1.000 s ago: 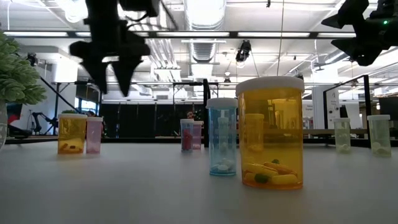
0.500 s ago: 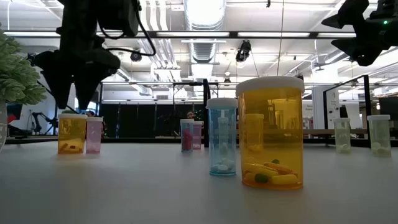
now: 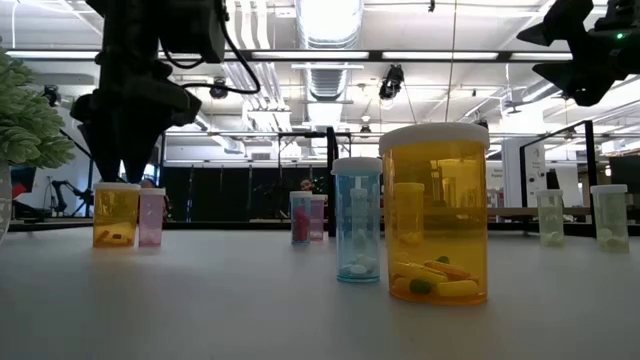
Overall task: Pick and place medicine bottles onto shelf by color
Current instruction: Put the left orange pill bottle on the shelf
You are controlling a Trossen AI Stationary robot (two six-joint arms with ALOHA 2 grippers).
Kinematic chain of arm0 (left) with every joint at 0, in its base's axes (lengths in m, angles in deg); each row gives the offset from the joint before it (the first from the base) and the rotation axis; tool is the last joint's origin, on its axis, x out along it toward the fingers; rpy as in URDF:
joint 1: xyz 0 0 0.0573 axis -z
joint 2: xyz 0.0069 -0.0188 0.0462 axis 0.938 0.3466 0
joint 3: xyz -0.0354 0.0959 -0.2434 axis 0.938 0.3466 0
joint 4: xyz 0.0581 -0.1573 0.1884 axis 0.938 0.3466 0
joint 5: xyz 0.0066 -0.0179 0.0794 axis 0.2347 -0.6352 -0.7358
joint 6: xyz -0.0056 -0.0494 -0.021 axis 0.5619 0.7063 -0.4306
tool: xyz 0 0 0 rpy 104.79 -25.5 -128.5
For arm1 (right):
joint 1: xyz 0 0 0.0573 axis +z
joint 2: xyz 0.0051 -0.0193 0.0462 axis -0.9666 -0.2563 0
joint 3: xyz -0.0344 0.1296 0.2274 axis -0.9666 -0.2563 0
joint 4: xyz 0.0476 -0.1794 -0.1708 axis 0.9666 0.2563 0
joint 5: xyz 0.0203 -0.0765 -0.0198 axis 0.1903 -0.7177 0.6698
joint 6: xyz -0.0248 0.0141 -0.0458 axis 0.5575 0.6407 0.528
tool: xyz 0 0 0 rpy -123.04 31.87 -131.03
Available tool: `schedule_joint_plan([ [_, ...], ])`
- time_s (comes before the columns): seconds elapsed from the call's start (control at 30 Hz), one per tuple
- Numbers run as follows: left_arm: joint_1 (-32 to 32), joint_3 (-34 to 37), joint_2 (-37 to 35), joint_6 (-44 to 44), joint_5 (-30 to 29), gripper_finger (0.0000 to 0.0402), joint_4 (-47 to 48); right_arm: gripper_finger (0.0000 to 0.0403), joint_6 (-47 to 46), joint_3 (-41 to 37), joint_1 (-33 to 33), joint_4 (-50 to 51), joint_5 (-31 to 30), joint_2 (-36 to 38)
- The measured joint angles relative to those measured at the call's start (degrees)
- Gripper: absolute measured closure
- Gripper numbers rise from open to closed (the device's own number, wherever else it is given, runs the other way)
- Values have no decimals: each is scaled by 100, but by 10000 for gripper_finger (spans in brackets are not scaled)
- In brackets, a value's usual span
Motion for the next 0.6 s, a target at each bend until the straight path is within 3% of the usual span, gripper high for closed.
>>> schedule_joint_plan([
  [0.6, 31, 364, 1, -463, 157, 92, -438, 51, -1, 1, -1, -2, 0, -2],
])
